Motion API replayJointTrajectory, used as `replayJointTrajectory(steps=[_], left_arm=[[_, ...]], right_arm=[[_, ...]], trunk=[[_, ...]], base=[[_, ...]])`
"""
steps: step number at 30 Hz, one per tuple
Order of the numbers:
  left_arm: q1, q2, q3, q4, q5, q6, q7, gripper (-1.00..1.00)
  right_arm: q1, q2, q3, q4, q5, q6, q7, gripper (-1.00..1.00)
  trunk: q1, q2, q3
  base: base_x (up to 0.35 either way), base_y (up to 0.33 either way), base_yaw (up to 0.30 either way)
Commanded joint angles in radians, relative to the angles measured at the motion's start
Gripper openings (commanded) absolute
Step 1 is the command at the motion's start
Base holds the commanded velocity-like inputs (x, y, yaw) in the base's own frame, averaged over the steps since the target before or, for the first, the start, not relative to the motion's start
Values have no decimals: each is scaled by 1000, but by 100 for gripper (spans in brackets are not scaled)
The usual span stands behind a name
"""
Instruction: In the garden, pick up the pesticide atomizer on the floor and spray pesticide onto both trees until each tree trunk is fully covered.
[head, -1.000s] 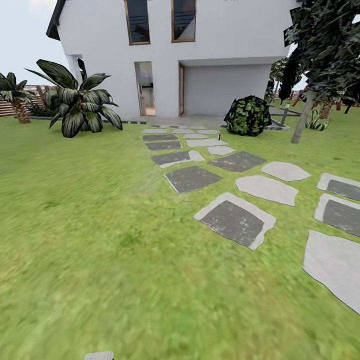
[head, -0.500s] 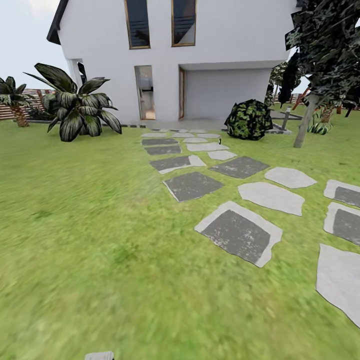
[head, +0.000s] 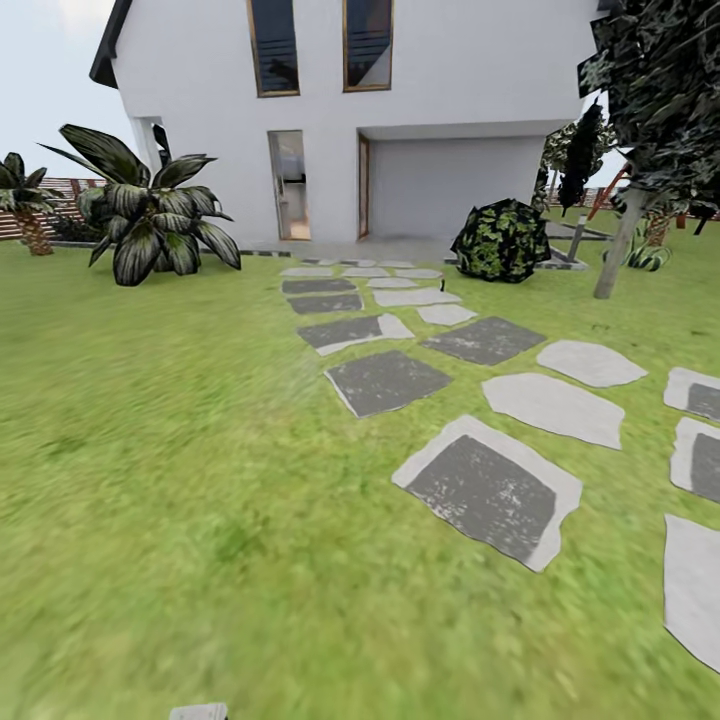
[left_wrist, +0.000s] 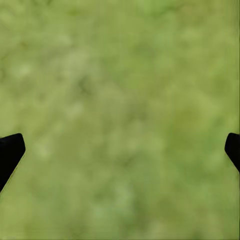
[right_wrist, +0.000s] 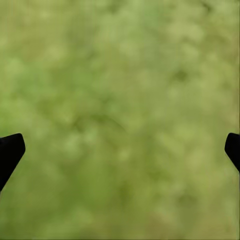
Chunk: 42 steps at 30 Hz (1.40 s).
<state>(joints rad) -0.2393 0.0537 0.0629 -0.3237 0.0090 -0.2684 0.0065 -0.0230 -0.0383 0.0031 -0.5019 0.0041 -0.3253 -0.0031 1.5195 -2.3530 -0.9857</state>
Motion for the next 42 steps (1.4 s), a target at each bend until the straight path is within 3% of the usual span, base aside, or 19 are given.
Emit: replayJointTrajectory(steps=[1,15,42], left_arm=[[0,0,0,0,0,0,0,100],[0,0,0,0,0,0,0,100],[0,0,0,0,0,0,1,100]], right_arm=[[0,0,0,0,-1,0,0,100],[0,0,0,0,0,-1,0,100],[0,0,0,0,1,0,0,100]], trunk=[[0,0,0],[0,0,0],[0,0,0]], base=[[343,0,0],[343,0,-154],[343,0,-6]])
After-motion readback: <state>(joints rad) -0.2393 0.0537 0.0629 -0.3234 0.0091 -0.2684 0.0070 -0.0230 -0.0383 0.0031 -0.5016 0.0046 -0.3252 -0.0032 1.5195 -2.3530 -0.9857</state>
